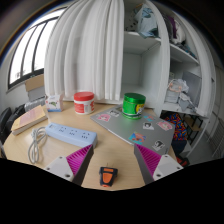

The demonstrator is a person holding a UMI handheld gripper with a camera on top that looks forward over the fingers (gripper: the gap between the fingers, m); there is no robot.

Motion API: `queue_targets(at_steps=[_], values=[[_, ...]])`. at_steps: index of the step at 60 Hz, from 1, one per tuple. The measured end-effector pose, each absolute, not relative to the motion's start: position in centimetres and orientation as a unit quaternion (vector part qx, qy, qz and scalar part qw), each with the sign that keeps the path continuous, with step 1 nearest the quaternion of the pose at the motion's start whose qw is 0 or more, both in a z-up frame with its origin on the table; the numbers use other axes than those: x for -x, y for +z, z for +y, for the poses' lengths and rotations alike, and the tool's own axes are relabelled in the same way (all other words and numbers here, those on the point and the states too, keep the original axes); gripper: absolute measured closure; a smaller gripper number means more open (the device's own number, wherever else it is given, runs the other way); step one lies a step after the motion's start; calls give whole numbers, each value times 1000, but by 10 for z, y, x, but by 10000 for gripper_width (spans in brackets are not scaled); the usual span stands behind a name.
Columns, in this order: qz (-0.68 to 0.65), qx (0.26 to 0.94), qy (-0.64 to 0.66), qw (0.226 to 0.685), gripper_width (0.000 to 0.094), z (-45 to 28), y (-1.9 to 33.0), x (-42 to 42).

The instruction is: Unplug charger

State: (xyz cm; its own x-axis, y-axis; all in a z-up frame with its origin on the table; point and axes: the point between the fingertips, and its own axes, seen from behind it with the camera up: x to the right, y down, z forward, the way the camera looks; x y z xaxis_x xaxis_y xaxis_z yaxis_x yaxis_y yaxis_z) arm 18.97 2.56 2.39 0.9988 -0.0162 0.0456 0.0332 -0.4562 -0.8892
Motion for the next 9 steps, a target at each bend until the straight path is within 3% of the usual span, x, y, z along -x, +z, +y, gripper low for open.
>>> queue_targets(at_steps=[9], values=[[0, 823, -13, 568, 89, -3, 56, -201]])
